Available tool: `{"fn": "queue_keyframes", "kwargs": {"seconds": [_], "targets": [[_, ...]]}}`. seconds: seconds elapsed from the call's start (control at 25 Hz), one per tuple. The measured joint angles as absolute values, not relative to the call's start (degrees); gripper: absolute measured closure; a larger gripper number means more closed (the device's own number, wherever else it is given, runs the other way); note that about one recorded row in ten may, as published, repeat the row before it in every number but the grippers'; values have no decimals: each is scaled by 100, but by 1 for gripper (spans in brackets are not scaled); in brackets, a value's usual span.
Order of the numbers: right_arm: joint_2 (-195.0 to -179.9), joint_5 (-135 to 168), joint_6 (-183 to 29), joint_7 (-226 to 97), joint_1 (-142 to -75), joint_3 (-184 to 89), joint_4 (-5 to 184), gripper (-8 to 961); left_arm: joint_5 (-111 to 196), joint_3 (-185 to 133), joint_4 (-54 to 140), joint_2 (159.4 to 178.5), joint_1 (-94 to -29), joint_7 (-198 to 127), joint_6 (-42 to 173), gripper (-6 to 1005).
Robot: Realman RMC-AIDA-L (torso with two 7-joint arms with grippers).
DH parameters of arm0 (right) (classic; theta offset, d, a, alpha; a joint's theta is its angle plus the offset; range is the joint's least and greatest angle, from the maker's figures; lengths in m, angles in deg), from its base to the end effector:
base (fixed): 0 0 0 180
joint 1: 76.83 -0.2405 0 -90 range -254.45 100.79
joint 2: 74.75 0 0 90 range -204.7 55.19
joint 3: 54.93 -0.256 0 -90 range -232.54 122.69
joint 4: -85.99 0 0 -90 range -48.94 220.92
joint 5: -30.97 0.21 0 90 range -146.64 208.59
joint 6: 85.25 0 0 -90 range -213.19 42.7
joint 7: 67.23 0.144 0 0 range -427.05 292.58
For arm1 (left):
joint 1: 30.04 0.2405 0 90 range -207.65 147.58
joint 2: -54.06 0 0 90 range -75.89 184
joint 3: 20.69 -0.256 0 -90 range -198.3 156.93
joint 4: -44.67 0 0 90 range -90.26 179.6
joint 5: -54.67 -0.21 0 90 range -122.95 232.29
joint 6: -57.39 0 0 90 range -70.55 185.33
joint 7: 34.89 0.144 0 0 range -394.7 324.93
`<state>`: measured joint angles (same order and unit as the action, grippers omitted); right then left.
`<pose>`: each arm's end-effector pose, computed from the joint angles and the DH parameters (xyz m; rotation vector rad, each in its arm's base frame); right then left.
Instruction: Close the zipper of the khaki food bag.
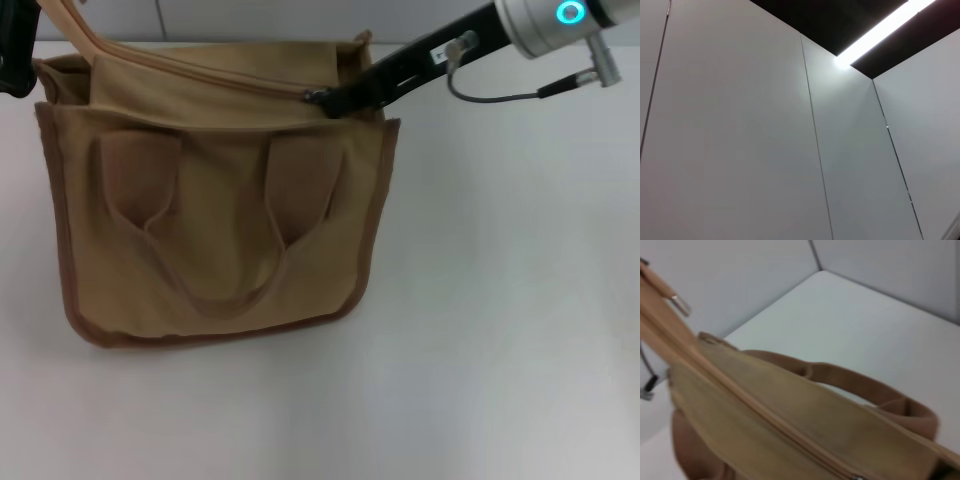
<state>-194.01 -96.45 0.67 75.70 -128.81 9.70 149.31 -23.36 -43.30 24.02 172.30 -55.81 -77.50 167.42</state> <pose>0.0712 0.4016 -0.0021 -2.8342 0.9370 0.1597 -0.2585 0.2959 0.0755 -1.8595 0.0150 -1.3978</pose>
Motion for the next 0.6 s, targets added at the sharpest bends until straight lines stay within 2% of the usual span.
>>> {"fn": "queue_keyframes", "kwargs": {"seconds": [0.6], "targets": [[-19407, -8771, 134, 7008, -12088, 813, 15400, 940, -2280, -4319, 2395, 17226, -5569, -7727, 16484, 968]]}}
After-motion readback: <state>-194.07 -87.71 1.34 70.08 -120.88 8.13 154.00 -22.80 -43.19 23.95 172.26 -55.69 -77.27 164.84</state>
